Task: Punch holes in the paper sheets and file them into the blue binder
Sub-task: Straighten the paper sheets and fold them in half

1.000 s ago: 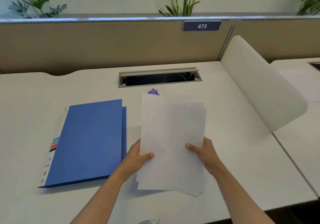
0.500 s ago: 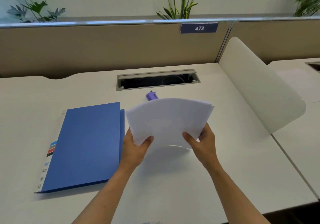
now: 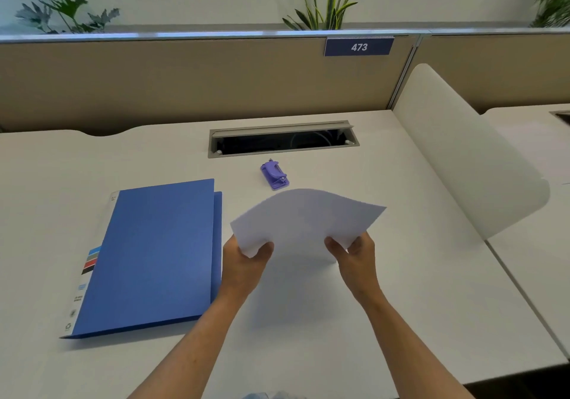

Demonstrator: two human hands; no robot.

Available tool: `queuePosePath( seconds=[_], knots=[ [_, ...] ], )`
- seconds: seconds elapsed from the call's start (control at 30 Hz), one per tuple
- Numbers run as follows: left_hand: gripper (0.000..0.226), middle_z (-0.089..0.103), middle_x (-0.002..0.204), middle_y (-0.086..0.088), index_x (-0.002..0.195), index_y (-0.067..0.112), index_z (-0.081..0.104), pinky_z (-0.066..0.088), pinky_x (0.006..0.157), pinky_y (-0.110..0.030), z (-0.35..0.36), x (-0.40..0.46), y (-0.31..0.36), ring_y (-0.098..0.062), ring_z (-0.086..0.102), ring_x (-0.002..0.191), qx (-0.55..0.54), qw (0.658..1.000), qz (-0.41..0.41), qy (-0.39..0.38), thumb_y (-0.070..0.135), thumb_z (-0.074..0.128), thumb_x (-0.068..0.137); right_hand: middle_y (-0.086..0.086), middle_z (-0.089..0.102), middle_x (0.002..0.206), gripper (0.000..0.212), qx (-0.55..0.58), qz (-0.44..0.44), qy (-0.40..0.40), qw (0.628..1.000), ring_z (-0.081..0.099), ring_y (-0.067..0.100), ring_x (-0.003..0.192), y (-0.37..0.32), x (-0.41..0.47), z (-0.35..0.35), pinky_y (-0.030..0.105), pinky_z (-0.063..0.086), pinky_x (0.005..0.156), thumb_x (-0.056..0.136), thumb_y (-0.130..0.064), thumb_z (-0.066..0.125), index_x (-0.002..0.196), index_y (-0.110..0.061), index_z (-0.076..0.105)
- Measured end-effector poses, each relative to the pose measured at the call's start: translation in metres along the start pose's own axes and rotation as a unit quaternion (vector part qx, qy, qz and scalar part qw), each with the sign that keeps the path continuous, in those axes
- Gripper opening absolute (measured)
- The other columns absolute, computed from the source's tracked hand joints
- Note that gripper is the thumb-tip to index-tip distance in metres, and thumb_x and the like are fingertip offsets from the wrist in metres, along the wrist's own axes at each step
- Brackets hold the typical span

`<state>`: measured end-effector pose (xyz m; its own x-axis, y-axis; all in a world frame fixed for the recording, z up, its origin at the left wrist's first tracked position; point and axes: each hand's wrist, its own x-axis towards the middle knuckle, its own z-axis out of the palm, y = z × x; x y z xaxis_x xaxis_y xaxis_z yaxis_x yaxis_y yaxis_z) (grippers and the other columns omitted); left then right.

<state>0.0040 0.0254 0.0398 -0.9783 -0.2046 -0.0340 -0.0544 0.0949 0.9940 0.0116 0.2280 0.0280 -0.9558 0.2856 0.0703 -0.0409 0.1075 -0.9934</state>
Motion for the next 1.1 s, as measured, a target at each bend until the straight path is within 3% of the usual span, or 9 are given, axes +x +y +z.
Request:
queuePosePath(
  seconds=[0.13, 0.27, 0.37, 0.5, 0.6, 0.67, 0.8, 0.93, 1.1],
  knots=[
    [0.039, 0.069, 0.104, -0.013, 0.121, 0.0, 0.06, 0.057, 0.072, -0.017, 0.007, 0.005, 0.003, -0.022, 0.067, 0.09, -0.02, 0.999, 0.012, 0.022, 0.005, 0.071, 0.084, -0.012, 0.072, 0.093, 0.033, -0.003, -0.021, 0.004, 1.0, 0.069, 0.008, 0.088, -0.007, 0.006, 0.006, 0.02, 0.055, 0.075, 0.087, 0.005, 0.068, 0.106, -0.022, 0.064],
    [0.038, 0.069, 0.107, -0.015, 0.122, 0.0, 0.06, 0.058, 0.074, -0.019, 0.008, 0.011, -0.004, -0.028, 0.067, 0.095, -0.03, 0.999, 0.001, 0.012, 0.008, 0.07, 0.086, -0.005, 0.072, 0.101, 0.032, -0.004, -0.011, 0.012, 1.0, 0.069, 0.011, 0.092, -0.001, 0.01, 0.004, 0.027, 0.058, 0.08, 0.086, 0.002, 0.069, 0.111, -0.017, 0.064],
    [0.04, 0.068, 0.111, -0.014, 0.125, 0.003, 0.059, 0.059, 0.083, -0.031, 0.008, 0.01, -0.017, -0.028, 0.065, 0.099, -0.036, 0.999, -0.037, -0.006, 0.01, 0.069, 0.087, -0.006, 0.072, 0.101, 0.033, -0.022, 0.029, 0.002, 0.999, 0.069, 0.012, 0.094, 0.012, 0.009, 0.003, 0.041, 0.059, 0.087, 0.087, 0.0, 0.068, 0.107, -0.026, 0.066],
    [0.038, 0.068, 0.11, -0.008, 0.126, 0.008, 0.058, 0.057, 0.076, -0.018, 0.007, 0.014, -0.012, -0.024, 0.065, 0.101, -0.042, 0.998, -0.036, -0.044, 0.014, 0.067, 0.089, -0.015, 0.072, 0.098, 0.04, -0.025, 0.032, -0.014, 0.999, 0.069, 0.009, 0.094, 0.012, 0.011, 0.003, 0.038, 0.058, 0.087, 0.089, 0.0, 0.066, 0.105, -0.037, 0.064],
    [0.033, 0.072, 0.106, -0.002, 0.121, 0.01, 0.062, 0.056, 0.074, -0.018, -0.004, 0.023, 0.006, -0.021, 0.068, 0.1, -0.017, 0.994, -0.026, -0.108, 0.014, 0.068, 0.089, -0.018, 0.073, 0.101, 0.04, -0.019, 0.036, -0.04, 0.998, 0.07, 0.011, 0.097, 0.004, 0.02, -0.003, 0.04, 0.058, 0.087, 0.088, -0.002, 0.068, 0.105, -0.038, 0.064],
    [0.035, 0.074, 0.104, 0.0, 0.12, 0.012, 0.062, 0.057, 0.079, -0.024, -0.017, 0.031, 0.023, -0.021, 0.069, 0.101, -0.014, 0.987, -0.017, -0.158, 0.016, 0.071, 0.087, -0.011, 0.075, 0.101, 0.035, -0.014, 0.045, -0.073, 0.996, 0.072, 0.017, 0.096, -0.003, 0.027, -0.009, 0.045, 0.059, 0.086, 0.082, -0.005, 0.07, 0.103, -0.034, 0.067],
    [0.057, 0.07, 0.114, -0.006, 0.127, 0.015, 0.057, 0.054, 0.094, -0.046, -0.037, 0.052, 0.061, -0.026, 0.067, 0.107, -0.062, 0.976, 0.013, -0.21, 0.03, 0.076, 0.075, 0.004, 0.076, 0.104, 0.039, 0.006, 0.103, -0.168, 0.98, 0.072, 0.027, 0.097, -0.012, 0.037, -0.018, 0.048, 0.058, 0.088, 0.082, 0.01, 0.064, 0.104, -0.021, 0.07],
    [0.068, 0.064, 0.119, 0.003, 0.14, 0.038, 0.042, 0.055, 0.088, -0.042, -0.039, 0.064, 0.084, -0.025, 0.063, 0.109, -0.146, 0.955, 0.026, -0.258, 0.008, 0.063, 0.082, 0.007, 0.075, 0.112, 0.045, 0.027, 0.135, -0.225, 0.965, 0.071, 0.029, 0.103, -0.014, 0.041, -0.019, 0.046, 0.057, 0.091, 0.08, 0.014, 0.063, 0.114, -0.015, 0.067],
    [0.044, 0.06, 0.119, -0.004, 0.132, 0.032, 0.047, 0.056, 0.082, -0.047, -0.036, 0.065, 0.084, -0.029, 0.062, 0.104, -0.184, 0.956, -0.002, -0.23, 0.018, 0.053, 0.092, 0.01, 0.074, 0.113, 0.055, 0.058, 0.164, -0.243, 0.954, 0.071, 0.033, 0.103, -0.014, 0.041, -0.02, 0.044, 0.058, 0.088, 0.068, 0.002, 0.069, 0.121, -0.012, 0.065]
  ],
)
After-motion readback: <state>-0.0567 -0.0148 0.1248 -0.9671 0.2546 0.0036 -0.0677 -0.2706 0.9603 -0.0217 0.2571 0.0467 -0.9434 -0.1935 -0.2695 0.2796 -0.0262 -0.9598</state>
